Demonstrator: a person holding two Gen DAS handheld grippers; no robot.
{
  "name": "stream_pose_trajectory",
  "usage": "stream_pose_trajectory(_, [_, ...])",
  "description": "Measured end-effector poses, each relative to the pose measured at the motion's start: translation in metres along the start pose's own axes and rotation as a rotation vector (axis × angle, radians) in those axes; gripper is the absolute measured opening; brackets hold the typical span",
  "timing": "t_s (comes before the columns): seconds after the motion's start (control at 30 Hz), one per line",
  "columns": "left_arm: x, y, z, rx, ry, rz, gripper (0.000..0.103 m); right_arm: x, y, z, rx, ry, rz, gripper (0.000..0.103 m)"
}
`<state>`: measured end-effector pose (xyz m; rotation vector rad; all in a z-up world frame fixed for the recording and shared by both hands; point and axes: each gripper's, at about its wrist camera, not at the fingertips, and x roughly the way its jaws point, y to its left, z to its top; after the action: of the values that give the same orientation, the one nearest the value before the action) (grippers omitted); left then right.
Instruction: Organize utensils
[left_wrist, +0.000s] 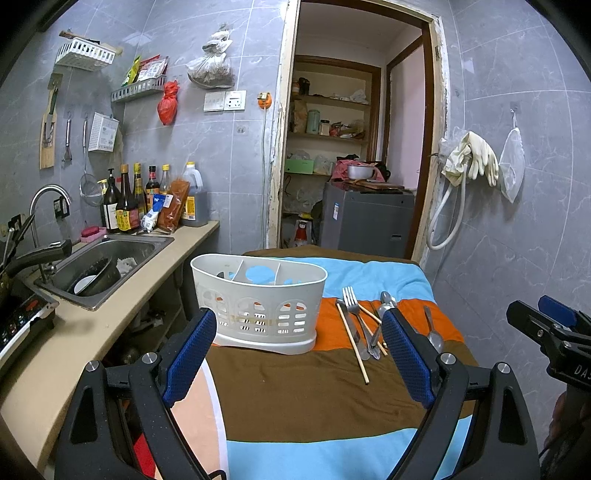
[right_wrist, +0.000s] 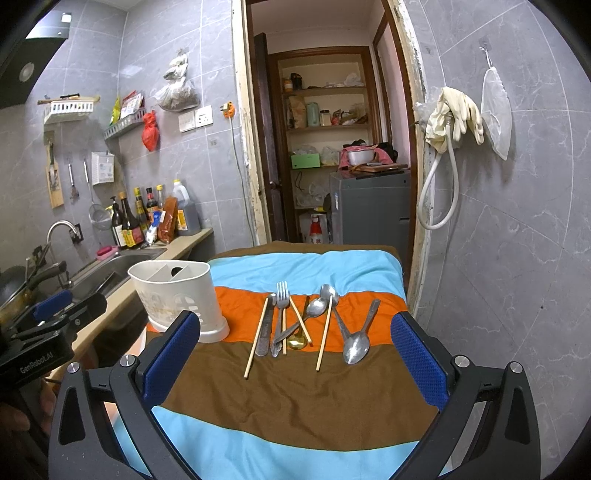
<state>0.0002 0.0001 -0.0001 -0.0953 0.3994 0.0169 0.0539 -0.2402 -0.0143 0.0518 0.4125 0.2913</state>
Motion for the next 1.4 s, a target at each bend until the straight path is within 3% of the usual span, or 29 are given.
stream_pose_trajectory(1.4, [-0.008, -0.017, 0.005, 0.023, -0.007, -0.004, 0.088, -0.006, -0.003, -0.001, 0.001, 0.001, -0.001, 0.103])
